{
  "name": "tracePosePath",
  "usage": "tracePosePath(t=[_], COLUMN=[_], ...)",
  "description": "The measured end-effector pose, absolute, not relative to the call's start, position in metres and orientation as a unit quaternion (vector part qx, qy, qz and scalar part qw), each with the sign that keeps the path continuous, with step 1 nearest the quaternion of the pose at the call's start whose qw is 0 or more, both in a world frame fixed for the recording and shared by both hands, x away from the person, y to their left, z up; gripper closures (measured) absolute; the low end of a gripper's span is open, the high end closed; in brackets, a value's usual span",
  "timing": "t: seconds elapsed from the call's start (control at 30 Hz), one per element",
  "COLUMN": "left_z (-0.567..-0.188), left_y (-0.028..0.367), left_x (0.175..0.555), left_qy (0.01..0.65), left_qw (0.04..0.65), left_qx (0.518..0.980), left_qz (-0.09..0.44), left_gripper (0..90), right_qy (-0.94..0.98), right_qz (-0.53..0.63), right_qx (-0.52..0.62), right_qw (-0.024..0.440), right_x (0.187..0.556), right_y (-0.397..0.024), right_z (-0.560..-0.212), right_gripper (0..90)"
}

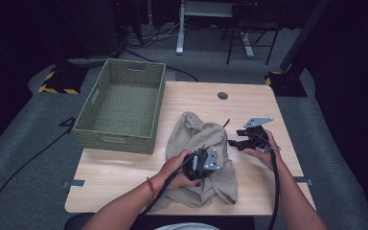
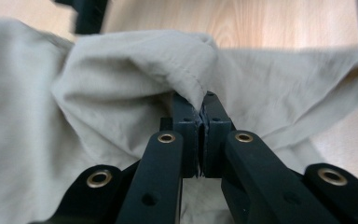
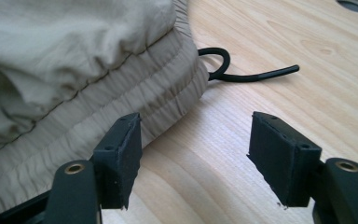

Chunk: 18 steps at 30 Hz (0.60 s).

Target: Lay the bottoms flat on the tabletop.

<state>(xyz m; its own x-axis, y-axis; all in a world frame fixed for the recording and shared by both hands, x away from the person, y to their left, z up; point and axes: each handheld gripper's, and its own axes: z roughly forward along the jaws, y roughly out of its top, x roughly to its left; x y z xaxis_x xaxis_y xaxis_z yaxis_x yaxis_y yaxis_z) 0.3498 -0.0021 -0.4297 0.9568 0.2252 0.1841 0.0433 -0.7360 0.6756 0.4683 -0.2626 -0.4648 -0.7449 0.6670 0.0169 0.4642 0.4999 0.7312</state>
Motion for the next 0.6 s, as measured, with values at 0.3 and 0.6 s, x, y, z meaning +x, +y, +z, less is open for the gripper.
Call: tracePosePath(t=[0.3, 0.6], left_z=[-0.408, -0.422], left_y=[0.056, 0.069], left_x=[0.332, 0.33], left_qy=[0.076, 0.081], left_qw=[0.427, 0.424], left_qx=[0.89, 0.893], left_qz=[0.14, 0.13], left_gripper=[87.5, 87.6], right_qy=[0.855, 0.873], right_qz=[0.438, 0.41], right_qx=[0.263, 0.256], right_qw=[0.092, 0.07], right_x=[0.472, 0.487], right_y=[-0.233, -0.194], right_z=[-0.456, -0.463], right_gripper=[21.5, 17.3])
